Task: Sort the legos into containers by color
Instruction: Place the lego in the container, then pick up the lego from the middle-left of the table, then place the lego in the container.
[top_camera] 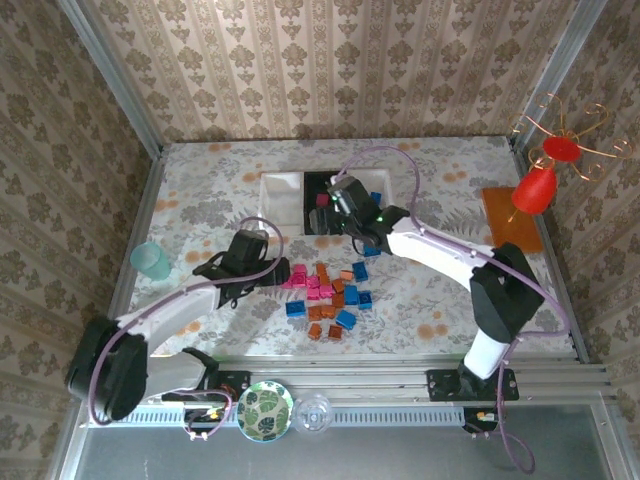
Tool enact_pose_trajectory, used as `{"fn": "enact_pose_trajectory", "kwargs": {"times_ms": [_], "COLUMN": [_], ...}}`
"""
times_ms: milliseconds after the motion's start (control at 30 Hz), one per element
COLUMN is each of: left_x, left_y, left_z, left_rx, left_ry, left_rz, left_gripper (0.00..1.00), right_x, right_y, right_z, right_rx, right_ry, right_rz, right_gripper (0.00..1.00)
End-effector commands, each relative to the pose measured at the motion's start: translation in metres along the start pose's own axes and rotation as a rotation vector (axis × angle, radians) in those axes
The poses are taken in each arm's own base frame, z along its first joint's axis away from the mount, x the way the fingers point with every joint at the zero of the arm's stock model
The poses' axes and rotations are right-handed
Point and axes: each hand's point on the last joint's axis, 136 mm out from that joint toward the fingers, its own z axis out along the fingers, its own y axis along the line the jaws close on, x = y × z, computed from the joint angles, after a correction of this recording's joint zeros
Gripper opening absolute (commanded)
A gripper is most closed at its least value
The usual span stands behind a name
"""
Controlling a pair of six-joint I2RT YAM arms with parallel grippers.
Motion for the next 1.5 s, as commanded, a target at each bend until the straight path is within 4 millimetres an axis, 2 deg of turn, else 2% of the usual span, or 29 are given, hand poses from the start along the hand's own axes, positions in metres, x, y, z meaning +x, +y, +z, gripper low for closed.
{"fn": "enact_pose_trajectory", "kwargs": {"times_ms": [0,167,233,367,500,767,933,1067,1233,1367,1467], "left_x": [-0.008,0.005,0.009,0.018,0.026,0.035,0.032,0.003,-0.062,-0.115,-0.146], "left_y": [-0.008,0.01,0.017,0.024,0.027,0.028,0.021,-0.009,-0.07,-0.105,-0.123], "left_z": [0.01,0.026,0.032,0.042,0.049,0.046,0.036,0.015,-0.002,0.006,0.023], "left_rx": [0.047,-0.012,-0.02,-0.028,-0.027,-0.014,0.01,0.058,0.155,0.18,0.167], "left_ry": [-0.02,0.021,0.034,0.044,0.065,0.073,0.065,0.003,-0.086,-0.123,-0.128], "left_rz": [-0.021,-0.035,-0.062,-0.091,-0.098,-0.118,-0.121,-0.056,0.036,0.091,0.135], "left_gripper": [0.77,0.77,0.71,0.69,0.6,0.4,0.28,0.24,0.21,0.2,0.2], "right_x": [0.008,0.025,0.029,0.038,0.043,0.049,0.051,0.057,0.07,0.084,0.095], "right_y": [-0.009,-0.02,-0.022,-0.027,-0.029,-0.036,-0.044,-0.054,-0.069,-0.08,-0.088], "right_z": [-0.011,-0.025,-0.028,-0.03,-0.028,-0.03,-0.038,-0.048,-0.065,-0.072,-0.079], "right_rx": [0.0,0.009,0.008,0.018,0.02,0.047,0.073,0.093,0.117,0.144,0.163], "right_ry": [-0.026,-0.022,-0.021,-0.012,-0.004,0.0,-0.018,-0.031,-0.044,-0.032,-0.024], "right_rz": [0.034,0.042,0.042,0.041,0.038,0.037,0.054,0.07,0.096,0.108,0.118], "right_gripper": [0.76,0.76,0.76,0.76,0.76,0.76,0.76,0.76,0.76,0.76,0.76]}}
